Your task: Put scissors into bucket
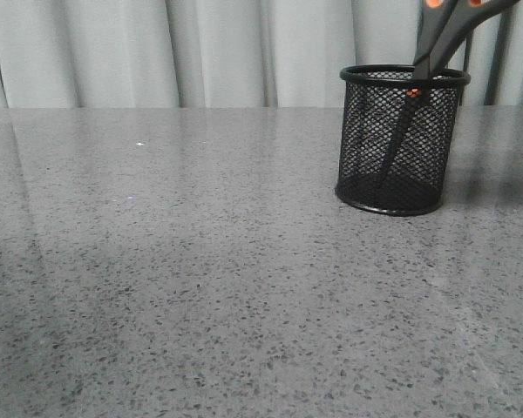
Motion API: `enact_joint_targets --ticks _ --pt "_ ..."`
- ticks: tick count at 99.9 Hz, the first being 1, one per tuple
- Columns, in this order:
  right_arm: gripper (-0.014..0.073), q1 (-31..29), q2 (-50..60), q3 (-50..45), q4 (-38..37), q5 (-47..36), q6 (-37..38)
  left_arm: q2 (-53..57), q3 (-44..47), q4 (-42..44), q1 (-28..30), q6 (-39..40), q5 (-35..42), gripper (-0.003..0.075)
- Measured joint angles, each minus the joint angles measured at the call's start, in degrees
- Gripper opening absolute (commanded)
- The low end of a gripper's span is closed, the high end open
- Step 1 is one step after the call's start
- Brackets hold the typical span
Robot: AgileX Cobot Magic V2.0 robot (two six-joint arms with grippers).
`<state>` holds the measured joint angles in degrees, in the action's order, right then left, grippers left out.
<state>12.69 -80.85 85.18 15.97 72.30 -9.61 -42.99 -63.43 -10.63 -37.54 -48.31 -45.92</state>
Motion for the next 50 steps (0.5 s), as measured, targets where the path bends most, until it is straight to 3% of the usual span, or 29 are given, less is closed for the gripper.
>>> enact_joint_targets --ticks 14,38,50 --pt "0.0020 0.00 0.00 0.00 0.00 0.00 0.00 0.00 0.00 0.00 0.00 0.00 0.00 -0.0021" --pt "0.0412 0.00 0.00 0.71 -0.13 -0.78 0.00 0.00 0.00 -0.83 0.00 2.20 0.00 -0.0021" --pt "0.0468 0.00 0.00 3.26 -0.13 -1.76 0.00 0.00 0.00 -0.92 0.00 5.44 0.12 -0.0021"
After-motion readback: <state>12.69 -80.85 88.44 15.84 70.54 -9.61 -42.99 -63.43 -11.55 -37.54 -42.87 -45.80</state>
